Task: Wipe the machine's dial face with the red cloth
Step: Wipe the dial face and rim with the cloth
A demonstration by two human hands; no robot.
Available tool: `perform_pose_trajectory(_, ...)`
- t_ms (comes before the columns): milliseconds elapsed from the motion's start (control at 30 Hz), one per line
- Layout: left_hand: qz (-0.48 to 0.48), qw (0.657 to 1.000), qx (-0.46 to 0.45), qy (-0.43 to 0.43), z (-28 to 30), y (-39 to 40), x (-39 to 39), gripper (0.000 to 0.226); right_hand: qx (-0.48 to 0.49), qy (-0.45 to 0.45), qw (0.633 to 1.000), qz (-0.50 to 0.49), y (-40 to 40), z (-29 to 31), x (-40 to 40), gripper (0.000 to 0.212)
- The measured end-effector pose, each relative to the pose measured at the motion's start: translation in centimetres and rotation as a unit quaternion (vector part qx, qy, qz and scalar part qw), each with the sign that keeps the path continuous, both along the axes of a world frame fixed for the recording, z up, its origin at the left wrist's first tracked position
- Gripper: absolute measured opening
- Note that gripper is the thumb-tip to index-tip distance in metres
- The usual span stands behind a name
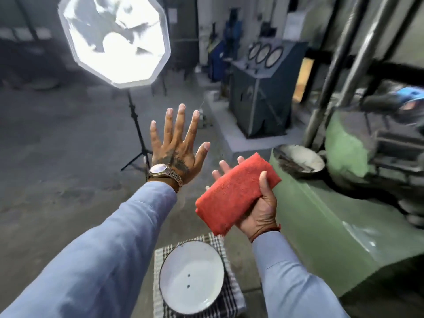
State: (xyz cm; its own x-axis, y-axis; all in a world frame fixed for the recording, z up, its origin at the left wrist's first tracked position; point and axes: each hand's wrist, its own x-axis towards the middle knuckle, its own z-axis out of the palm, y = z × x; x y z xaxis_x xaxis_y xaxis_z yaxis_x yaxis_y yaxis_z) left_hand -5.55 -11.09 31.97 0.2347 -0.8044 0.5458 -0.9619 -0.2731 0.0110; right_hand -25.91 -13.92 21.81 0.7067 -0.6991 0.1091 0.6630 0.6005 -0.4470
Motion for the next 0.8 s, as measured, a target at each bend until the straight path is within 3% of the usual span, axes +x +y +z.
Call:
perform_pose_trajectory(133,-0.073,0.996,-0.058,-0.002,7.8,-1.0,-7.1,0.080,-0.049,-0.020,0.996,-0.067,0.9,7.1,-6.8,0.072)
perform_pose_trajectory(267,-0.161,0.981,-0.106,0.005,14.9,-0.9,-15.3,0.082,-0.098,-0.026,0.981,-0.166,3.3,13.0,-14.8,0.091)
perform_pose_trajectory(500,-0.307,0.941,-0.138,0.015,20.3,0.4,-32.3,0.081,-0.080,-0.015,0.927,-0.366,9.7,19.2,-32.0,0.090)
perform_pose_trajectory(800,-0.514,0.839,-0.168,0.064,23.3,6.4,-63.7,0.082,-0.074,0.060,0.775,-0.625,22.6,22.7,-58.7,0.073)
